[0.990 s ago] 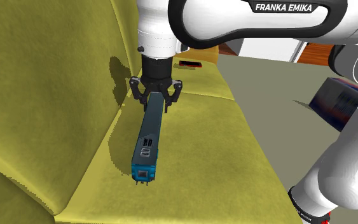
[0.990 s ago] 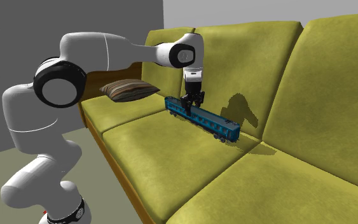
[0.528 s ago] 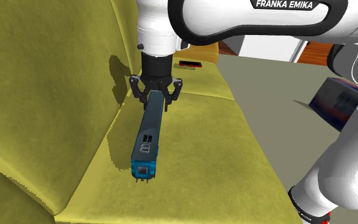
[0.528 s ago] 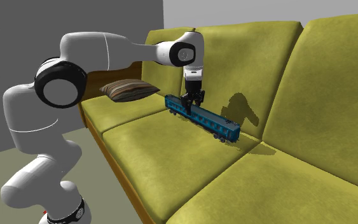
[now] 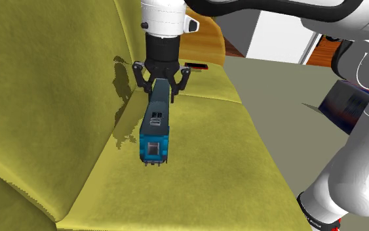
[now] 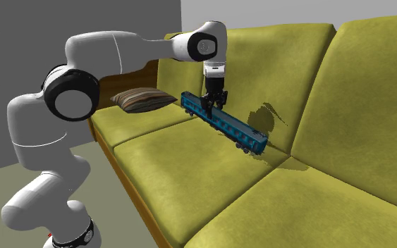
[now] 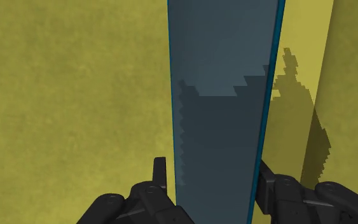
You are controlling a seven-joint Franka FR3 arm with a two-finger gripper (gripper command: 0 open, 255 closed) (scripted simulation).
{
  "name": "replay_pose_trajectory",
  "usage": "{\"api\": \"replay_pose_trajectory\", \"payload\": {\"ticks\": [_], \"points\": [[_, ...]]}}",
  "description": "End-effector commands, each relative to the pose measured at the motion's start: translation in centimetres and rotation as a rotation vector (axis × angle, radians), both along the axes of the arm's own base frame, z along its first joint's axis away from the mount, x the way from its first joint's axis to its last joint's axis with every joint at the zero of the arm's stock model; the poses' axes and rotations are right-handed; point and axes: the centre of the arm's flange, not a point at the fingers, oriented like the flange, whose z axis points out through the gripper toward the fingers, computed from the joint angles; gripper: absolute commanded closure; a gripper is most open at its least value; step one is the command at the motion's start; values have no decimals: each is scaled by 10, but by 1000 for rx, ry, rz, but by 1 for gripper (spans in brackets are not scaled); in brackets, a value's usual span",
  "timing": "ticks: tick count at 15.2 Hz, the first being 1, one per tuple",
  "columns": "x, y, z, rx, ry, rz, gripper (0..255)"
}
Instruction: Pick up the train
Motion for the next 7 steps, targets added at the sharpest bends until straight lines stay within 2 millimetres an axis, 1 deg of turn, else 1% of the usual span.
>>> {"api": "replay_pose_trajectory", "payload": {"ticks": [1, 5, 7], "points": [[0, 1, 11, 1, -2, 0, 255], [0, 1, 32, 1, -2, 0, 255], [0, 1, 33, 1, -2, 0, 255]]}}
